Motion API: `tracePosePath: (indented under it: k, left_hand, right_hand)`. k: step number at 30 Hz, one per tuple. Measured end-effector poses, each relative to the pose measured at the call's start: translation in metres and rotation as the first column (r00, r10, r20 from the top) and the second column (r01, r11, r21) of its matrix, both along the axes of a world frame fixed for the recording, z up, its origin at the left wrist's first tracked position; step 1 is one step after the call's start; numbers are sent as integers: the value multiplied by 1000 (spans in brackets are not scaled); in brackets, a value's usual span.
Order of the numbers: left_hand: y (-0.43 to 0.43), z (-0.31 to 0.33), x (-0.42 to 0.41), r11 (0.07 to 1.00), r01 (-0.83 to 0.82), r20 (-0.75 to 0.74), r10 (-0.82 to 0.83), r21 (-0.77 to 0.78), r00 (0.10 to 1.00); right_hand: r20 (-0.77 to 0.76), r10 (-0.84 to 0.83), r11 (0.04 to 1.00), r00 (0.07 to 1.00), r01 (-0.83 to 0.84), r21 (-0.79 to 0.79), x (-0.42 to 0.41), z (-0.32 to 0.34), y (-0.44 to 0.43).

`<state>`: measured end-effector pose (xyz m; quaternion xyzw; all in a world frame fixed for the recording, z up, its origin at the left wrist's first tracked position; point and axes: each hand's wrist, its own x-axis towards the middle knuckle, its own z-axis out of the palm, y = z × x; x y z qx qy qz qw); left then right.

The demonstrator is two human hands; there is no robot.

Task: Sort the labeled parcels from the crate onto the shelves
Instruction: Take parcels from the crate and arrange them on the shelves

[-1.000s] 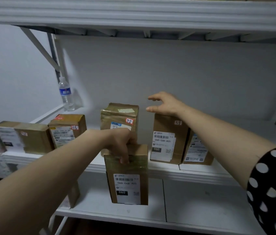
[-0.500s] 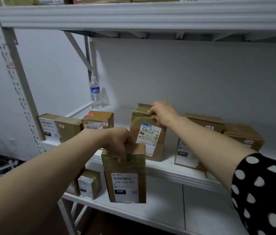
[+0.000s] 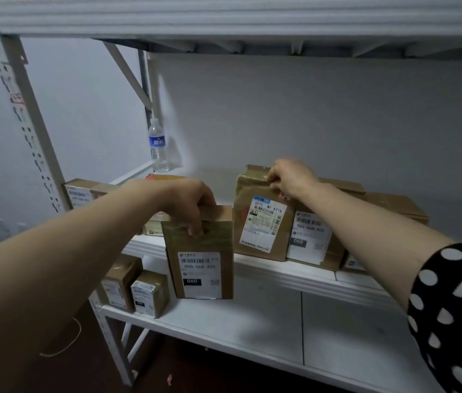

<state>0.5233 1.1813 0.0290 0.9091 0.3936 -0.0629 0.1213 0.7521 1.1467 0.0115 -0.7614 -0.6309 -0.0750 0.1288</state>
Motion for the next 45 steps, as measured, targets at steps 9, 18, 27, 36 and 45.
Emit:
tracePosePath:
  k: [9,18,27,36,45]
  left_hand:
    - [5,48,-8,986,-11,92,-4,166,996]
    - [29,55,-3,948,-18,62,-2,316,998]
    - [51,45,9,969,44,48,-57,243,997]
    - [79,28,21,965,76,27,-86,253,996]
    - [91,14,33,952,119,1,-124,281,992]
  right_hand:
    - [90,60,997,994,-55,-63,3,-4,0]
    - [33,30,999,999,-29,-28,-6,-5,0]
    - [48,18,1000,999,-18,10,-5,-10,0]
    - [90,4,999,996,-7,33,-7,-12,2]
    - [171,-22,998,985,11,65,-11,-18,6]
